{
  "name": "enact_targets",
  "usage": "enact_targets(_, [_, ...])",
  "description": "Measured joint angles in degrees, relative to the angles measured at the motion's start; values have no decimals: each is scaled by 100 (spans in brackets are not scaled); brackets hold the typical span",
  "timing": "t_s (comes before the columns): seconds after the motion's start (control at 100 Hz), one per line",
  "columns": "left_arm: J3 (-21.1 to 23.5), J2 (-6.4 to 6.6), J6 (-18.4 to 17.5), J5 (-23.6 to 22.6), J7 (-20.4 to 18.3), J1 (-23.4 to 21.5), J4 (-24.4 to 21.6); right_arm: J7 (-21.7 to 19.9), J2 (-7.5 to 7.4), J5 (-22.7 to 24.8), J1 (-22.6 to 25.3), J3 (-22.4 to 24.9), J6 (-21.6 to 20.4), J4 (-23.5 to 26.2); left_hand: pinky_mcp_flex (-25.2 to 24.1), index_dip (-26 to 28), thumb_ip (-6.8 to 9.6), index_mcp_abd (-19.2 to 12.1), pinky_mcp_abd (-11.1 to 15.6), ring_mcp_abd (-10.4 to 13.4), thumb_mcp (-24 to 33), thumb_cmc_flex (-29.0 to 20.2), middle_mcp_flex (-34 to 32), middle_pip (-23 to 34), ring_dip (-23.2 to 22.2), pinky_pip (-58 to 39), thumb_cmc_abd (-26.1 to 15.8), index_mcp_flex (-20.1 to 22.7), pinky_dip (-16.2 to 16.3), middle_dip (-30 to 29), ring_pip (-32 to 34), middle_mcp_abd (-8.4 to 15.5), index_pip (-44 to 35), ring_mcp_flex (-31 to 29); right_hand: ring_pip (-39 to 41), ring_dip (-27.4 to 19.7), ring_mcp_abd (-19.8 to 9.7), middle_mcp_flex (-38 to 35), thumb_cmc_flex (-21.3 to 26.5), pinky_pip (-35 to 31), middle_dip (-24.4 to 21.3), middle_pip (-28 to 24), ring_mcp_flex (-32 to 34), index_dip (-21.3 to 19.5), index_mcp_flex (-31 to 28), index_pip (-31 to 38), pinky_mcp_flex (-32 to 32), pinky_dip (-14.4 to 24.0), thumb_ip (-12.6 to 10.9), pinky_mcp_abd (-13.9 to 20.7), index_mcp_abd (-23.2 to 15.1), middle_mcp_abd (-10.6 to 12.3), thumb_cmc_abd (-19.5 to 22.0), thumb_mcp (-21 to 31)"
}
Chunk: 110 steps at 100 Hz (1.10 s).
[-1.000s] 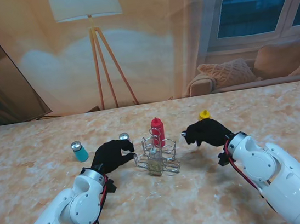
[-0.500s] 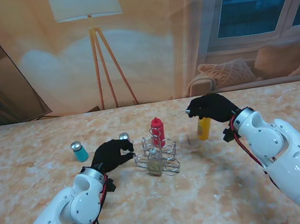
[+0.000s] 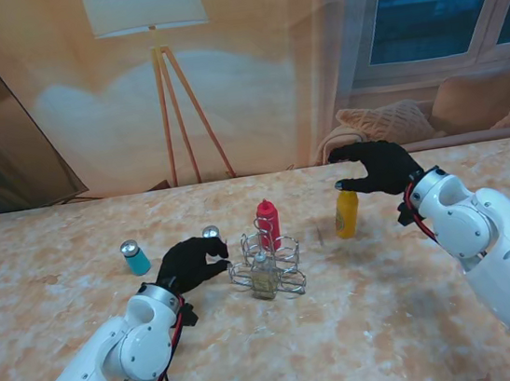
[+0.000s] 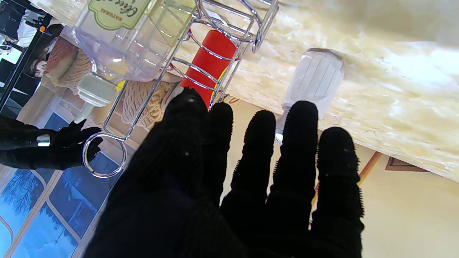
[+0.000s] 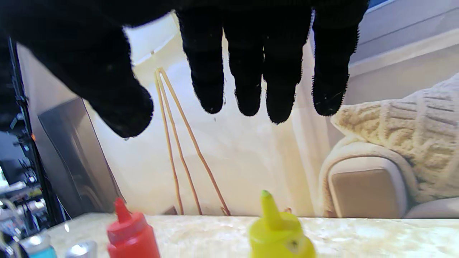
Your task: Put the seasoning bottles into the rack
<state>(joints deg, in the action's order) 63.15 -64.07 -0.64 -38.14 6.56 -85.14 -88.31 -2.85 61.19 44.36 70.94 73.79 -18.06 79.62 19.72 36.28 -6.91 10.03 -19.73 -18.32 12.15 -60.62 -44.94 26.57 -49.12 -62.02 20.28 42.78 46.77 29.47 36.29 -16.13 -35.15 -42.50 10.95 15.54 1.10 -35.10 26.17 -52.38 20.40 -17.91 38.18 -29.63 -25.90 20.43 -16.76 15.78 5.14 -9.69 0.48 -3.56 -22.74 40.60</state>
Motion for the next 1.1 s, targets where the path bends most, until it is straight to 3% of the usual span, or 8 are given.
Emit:
enact_targets(0.18, [-20,1,16,-2,-7,17,5,-11,-84,114,-267,-281,114,-464,-1,0,0,0,0,0,0,0,0,0,0,1,61,0,0,0,0,0,0,0,-76,-88,315,317,-465,48,-60,123,-256,52,301,-345,148,-160,13,4,269,-337,-685,748])
enact_targets(0.42, [-21,0,42,-10,-6,26,21,109,-84,121,-559,-731,338,-1042,-1,0,0,0,-1,0,73,0,0,0,0,2,66,0,0,0,0,0,0,0,-79,-138,517,530,-770,50,-169,117,-328,52,366,-414,219,-214,182,-92,273,-507,-1038,1251])
enact_targets(0.84, [-48,0,61,-20,4,58,62,126,-51,-152,-849,-1184,385,-1597,-1,0,1,0,-1,0,213,13,0,0,-1,2,218,0,0,0,0,0,0,0,74,-138,512,571,-841,-38,-168,-17,-78,52,397,-321,-78,-215,286,-112,184,-512,-1549,1646])
enact_targets(1.1, [-48,-1,75,-31,10,60,67,127,-35,-211,-1002,-1487,487,-1831,-1,-1,1,0,-1,0,346,82,0,0,-1,2,220,0,0,0,-1,0,0,0,403,122,208,414,-826,-239,-134,-322,342,-60,247,10,-468,-218,333,-112,72,-375,-1695,1881])
